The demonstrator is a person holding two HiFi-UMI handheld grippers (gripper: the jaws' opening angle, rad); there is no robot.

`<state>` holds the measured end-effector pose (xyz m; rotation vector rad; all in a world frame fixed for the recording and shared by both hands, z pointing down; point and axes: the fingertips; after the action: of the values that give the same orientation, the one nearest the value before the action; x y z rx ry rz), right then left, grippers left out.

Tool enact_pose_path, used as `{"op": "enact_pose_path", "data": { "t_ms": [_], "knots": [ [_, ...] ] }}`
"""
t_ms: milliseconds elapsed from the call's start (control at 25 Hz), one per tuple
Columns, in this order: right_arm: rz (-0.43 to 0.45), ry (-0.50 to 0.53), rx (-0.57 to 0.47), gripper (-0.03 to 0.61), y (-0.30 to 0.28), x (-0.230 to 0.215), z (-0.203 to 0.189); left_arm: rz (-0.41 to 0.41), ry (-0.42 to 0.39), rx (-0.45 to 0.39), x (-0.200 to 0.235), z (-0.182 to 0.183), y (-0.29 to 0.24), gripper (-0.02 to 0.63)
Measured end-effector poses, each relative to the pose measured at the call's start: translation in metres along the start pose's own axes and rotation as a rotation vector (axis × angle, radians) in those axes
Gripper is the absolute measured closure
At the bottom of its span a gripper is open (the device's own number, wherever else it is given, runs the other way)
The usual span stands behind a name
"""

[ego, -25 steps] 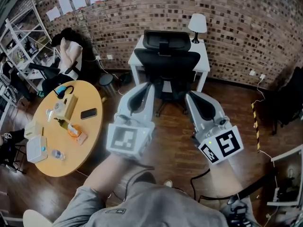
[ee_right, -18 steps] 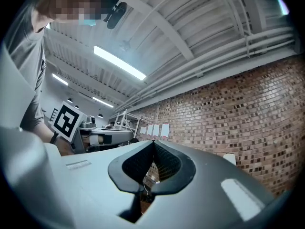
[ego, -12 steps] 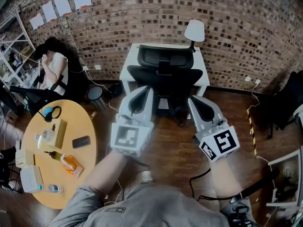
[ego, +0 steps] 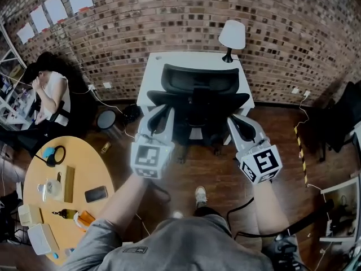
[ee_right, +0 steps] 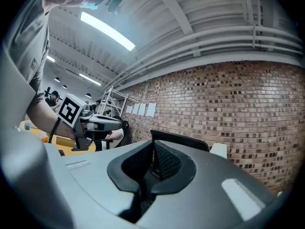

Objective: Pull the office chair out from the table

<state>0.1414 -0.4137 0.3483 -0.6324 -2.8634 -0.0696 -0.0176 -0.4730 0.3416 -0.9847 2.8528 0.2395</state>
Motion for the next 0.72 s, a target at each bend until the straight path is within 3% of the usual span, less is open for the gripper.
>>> {"op": "enact_pose_path", "data": {
  "t_ms": [120, 440, 720],
  "knots": [
    [-0.004, 0.002, 0.02, 0.545, -0.024, -0.028, -0.021, 0.019, 0.011, 0.031, 0.02, -0.026, -0.028, 0.6],
    [0.039, 0.114, 0.118, 0.42, -0.079, -0.097, -0.083, 0.013, 0.02, 0.2, 0.069, -0.113, -0.094, 0.389],
    [0.05, 0.116, 0.17, 0.325, -0.117, -0.139, -0.126, -0.014, 0.033, 0.316, 0.101, -0.166, -0.128, 0.301]
  ]
}}
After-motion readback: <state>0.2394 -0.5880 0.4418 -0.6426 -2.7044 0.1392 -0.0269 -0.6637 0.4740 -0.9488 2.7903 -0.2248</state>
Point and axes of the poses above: the fingertips, and each gripper's own axes: y backward along the fingers, x to its left, z out of its top, and after that the axes turned 3 degrees about -z, right-handed
